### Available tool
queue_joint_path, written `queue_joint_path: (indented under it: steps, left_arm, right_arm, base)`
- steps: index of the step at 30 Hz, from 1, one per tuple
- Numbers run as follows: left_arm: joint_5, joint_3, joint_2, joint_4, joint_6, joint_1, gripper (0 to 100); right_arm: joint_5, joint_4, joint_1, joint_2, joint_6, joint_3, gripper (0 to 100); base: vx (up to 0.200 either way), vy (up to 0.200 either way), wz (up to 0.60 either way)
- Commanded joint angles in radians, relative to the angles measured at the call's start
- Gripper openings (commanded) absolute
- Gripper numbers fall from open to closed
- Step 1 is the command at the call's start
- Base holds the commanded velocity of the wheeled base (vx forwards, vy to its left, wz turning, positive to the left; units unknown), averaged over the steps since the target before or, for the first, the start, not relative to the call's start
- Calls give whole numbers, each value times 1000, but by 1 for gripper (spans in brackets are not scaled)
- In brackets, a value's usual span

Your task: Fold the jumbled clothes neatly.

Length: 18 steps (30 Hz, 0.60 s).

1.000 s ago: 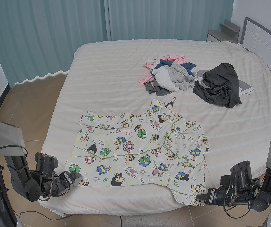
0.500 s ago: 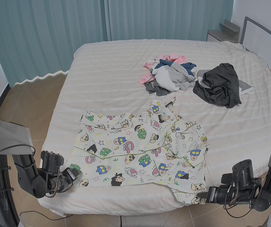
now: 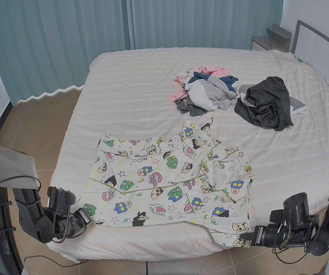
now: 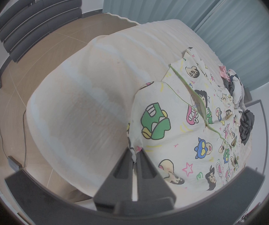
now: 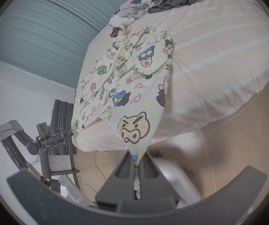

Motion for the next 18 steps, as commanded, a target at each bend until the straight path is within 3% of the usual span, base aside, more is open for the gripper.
queue_joint_path:
  steps: [1,11,14,18]
  left_arm:
    - [-5,40,-33,0,0,8,0]
    - [-19,147,-123,-3,26,19,0]
    - [-82,189,-165,3,28,19,0]
    - [-100,218,-160,-2,31,19,0]
  right_arm:
    - [-1,28,-3,-39,-2,18,0]
    - [1,166,-4,-160,-5,18,0]
    - [2,214,-4,-179,-5,18,0]
    - [2,240,-1,-196,-5,18,0]
  base:
    - [0,0,0]
    - [0,0,0]
    - [0,0,0]
    - [0,0,0]
